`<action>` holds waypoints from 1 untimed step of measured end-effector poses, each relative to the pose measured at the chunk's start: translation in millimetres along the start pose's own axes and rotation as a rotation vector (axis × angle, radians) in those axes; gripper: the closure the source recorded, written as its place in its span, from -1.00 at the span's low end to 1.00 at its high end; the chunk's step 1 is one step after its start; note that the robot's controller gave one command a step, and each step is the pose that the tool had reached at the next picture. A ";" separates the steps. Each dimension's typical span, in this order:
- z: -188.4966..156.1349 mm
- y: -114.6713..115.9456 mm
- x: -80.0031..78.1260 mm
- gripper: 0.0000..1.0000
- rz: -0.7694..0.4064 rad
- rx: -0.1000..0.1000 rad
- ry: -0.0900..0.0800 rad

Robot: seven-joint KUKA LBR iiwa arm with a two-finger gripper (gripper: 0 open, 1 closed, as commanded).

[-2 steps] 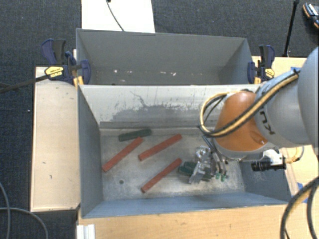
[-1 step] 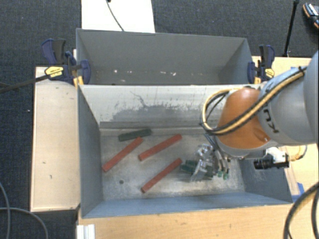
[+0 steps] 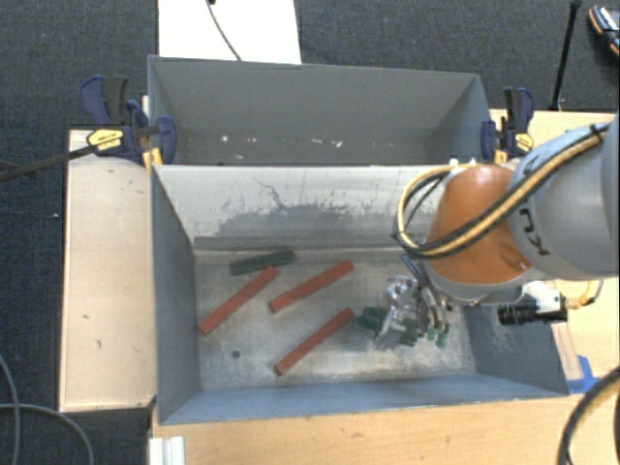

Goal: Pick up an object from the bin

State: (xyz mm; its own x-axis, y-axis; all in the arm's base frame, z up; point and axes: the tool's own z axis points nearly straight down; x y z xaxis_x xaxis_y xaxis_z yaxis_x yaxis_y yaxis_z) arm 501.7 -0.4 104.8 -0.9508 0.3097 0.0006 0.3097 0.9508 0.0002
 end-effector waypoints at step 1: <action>-14.3 -0.1 0.3 1.00 -0.002 0.000 0.001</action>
Offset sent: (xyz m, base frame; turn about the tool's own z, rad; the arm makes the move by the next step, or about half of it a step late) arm 0.0002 0.0001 0.0346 0.0000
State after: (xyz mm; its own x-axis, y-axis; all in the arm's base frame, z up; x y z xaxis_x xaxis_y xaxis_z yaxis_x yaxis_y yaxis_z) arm 501.4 -0.4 119.2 -0.9513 0.3082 0.0012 0.3082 0.9513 -0.0003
